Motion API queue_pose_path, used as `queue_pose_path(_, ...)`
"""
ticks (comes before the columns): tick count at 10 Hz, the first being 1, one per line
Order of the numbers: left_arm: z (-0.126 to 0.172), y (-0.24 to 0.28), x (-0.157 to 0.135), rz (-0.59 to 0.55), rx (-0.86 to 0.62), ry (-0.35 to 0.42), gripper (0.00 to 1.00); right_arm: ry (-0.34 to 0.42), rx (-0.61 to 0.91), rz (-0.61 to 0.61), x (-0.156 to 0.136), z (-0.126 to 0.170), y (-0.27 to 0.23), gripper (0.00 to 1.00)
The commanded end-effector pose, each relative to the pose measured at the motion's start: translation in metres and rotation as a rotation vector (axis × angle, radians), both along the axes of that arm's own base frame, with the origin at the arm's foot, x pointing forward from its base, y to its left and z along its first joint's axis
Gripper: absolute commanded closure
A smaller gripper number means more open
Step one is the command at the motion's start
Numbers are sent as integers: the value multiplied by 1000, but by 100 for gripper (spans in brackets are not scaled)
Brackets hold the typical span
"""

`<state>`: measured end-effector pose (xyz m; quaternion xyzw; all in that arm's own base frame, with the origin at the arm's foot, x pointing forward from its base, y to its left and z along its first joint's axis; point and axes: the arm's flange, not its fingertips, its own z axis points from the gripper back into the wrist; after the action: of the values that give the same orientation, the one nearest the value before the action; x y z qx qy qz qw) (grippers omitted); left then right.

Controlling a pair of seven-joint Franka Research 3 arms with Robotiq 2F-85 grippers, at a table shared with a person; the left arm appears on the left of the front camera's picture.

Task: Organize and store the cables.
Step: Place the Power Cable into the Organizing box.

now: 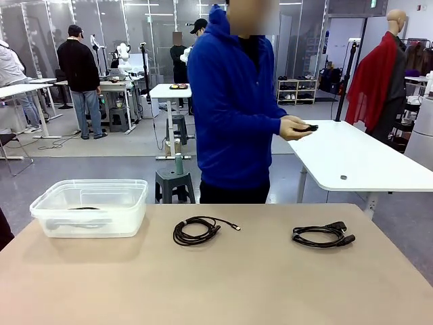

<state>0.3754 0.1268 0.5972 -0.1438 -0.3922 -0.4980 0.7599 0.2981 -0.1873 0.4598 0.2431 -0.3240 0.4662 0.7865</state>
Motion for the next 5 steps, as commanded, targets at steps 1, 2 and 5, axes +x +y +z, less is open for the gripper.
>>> queue_pose_path(1,2,-1,0,-2,9,-2,0,-25,10,5,-1,-1,0,0)
queue_pose_path(2,2,-1,0,-2,9,-2,0,0,0,0,0,0,0,0)
queue_pose_path(5,2,-1,0,-2,9,-2,0,132,-56,-43,54,11,52,0)
